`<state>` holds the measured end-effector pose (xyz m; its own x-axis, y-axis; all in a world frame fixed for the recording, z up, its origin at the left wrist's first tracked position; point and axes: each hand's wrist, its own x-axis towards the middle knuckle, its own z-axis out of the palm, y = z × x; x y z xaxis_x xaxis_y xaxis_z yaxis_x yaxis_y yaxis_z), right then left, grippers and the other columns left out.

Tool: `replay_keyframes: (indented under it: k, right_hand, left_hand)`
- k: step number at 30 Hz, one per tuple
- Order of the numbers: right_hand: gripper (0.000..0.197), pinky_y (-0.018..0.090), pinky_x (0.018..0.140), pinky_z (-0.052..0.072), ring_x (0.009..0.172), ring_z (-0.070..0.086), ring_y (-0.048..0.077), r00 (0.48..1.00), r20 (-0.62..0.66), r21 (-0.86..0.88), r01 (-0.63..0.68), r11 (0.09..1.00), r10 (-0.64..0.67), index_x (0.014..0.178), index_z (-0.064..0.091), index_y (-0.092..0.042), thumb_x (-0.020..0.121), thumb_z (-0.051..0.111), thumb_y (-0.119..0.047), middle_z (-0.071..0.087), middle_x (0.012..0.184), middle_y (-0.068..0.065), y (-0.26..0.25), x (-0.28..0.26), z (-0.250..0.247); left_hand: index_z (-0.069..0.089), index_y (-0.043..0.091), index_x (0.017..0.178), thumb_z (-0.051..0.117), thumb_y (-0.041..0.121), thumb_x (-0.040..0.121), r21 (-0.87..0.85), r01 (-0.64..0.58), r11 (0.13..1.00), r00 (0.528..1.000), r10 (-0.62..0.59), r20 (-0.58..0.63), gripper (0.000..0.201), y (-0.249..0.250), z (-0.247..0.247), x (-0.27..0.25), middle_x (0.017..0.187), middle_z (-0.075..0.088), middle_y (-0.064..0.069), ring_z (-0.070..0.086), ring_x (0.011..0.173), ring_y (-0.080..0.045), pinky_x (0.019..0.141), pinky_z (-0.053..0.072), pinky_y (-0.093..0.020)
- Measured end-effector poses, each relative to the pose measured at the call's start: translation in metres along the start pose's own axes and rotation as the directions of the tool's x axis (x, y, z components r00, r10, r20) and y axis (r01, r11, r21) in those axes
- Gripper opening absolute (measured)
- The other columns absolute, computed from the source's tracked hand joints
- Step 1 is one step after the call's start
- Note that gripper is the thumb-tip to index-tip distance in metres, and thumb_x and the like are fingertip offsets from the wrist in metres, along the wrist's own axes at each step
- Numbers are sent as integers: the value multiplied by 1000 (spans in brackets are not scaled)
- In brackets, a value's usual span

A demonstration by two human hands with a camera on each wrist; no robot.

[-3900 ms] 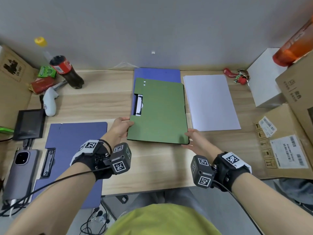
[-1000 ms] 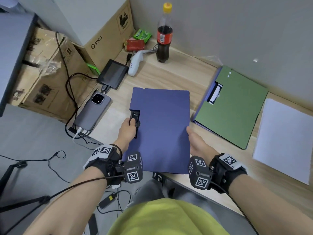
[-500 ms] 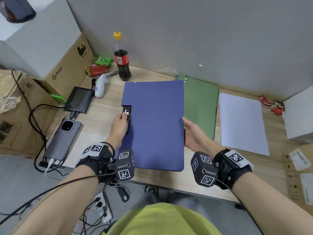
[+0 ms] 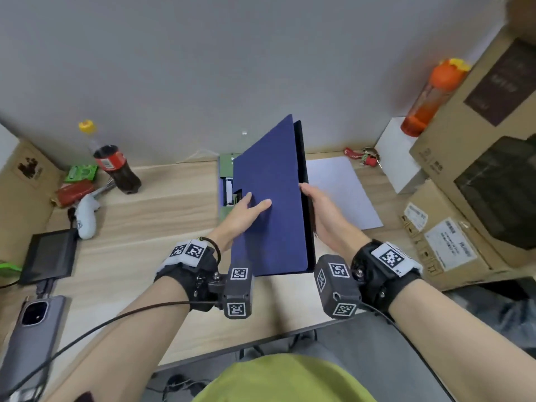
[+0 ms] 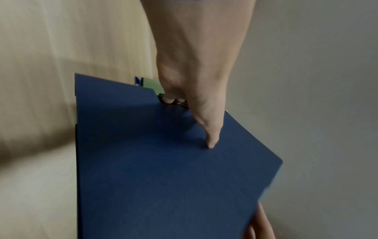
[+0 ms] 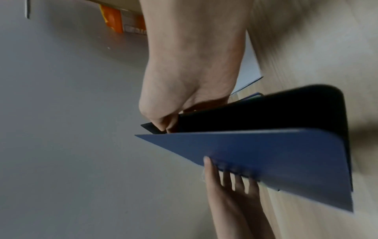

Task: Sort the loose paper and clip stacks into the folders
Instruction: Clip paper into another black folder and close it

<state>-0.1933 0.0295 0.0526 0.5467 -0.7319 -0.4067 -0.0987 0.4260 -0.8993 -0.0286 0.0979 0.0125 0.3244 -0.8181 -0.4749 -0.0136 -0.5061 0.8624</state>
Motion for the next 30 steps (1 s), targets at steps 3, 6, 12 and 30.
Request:
replay_keyframes:
  k: [3, 6, 12, 30]
  right_hand:
    - [33, 44, 100, 49, 101, 69, 15, 1000, 0, -80, 22, 997, -22, 104, 73, -29, 95, 41, -33, 74, 107, -5, -8, 0, 17]
    - [35, 46, 99, 48, 98, 69, 15, 999, -46, -150, -1, 989, -6, 85, 75, -35, 93, 41, -39, 75, 94, -11, -12, 3, 34]
    - [47, 24, 71, 48, 82, 61, 7, 998, 1, -364, 53, 930, -56, 127, 59, -34, 91, 40, -10, 64, 101, -8, -15, 6, 56]
    - [38, 26, 59, 36, 70, 43, 17, 923, -384, -324, -119, 939, -16, 110, 30, -21, 84, 34, 7, 53, 119, 12, 57, 22, -6]
  left_hand:
    - [13, 24, 153, 56, 52, 90, -10, -35, 999, 989, 36, 140, 82, 31, 11, -12, 145, 38, 16, 45, 122, -5, 100, 36, -34]
    - [9, 29, 153, 66, 57, 78, 98, -95, 991, 979, 75, 189, 99, 43, 3, -17, 142, 40, 13, 44, 125, -7, 101, 45, -40]
    - [37, 23, 143, 53, 21, 75, 112, -94, 989, 993, 85, 82, 70, 43, -35, -26, 99, 63, 0, 62, 84, -16, 68, 58, -37]
    - [63, 13, 94, 48, 17, 65, 33, 198, 980, 637, -103, -764, 33, -81, -150, -42, 93, 69, -15, 65, 87, -39, 80, 54, -45]
